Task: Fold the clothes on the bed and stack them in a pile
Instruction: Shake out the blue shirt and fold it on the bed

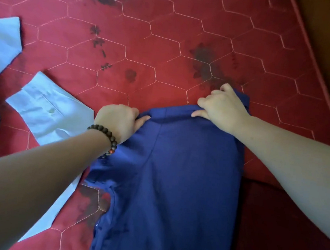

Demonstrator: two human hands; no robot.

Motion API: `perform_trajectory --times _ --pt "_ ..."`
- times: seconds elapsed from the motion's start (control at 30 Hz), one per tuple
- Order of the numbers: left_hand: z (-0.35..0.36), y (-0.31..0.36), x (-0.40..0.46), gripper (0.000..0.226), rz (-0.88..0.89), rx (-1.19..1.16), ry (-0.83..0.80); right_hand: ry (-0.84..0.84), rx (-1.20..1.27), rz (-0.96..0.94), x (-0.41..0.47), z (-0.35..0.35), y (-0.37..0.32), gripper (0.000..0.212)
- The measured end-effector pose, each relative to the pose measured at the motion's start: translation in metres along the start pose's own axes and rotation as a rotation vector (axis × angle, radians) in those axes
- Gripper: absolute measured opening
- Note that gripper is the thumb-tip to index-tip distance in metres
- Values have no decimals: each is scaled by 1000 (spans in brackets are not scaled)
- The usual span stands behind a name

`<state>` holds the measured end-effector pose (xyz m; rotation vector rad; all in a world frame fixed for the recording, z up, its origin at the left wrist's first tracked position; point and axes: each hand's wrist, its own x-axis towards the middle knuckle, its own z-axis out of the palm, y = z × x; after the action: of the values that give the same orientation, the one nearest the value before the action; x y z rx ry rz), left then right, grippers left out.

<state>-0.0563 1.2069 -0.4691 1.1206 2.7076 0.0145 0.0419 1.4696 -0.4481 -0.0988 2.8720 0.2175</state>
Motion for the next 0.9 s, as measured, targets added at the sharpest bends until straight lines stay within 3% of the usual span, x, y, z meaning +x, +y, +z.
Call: perform_trajectory --times 0.13,0.2,0.3,0.37,0.43,0.5,0.57,0.7,0.9 --pt "-21 -14 35 48 -55 17 110 163 -18 100 26 -19 7 51" --pt "-26 -15 46 43 -104 53 185 170 -22 199 38 -27 6 53" --pt "-30 -4 46 53 -252 109 207 180 19 325 38 -31 -2 65" --pt "-27 13 36 50 -196 36 253 253 65 311 26 -27 -20 60" --pt "-15 41 18 44 -29 -122 275 331 121 224 8 -16 -51 51" --pt "3 69 -4 51 86 -201 147 277 228 138 -8 0 -82 50" --pt "23 84 -19 57 77 -128 21 133 306 144 -17 18 -97 54" --pt "37 80 -19 62 -39 -41 50 124 232 263 -22 36 -59 60" --pt "36 79 -21 65 -61 1 4 5 83 460 -36 32 -3 63"
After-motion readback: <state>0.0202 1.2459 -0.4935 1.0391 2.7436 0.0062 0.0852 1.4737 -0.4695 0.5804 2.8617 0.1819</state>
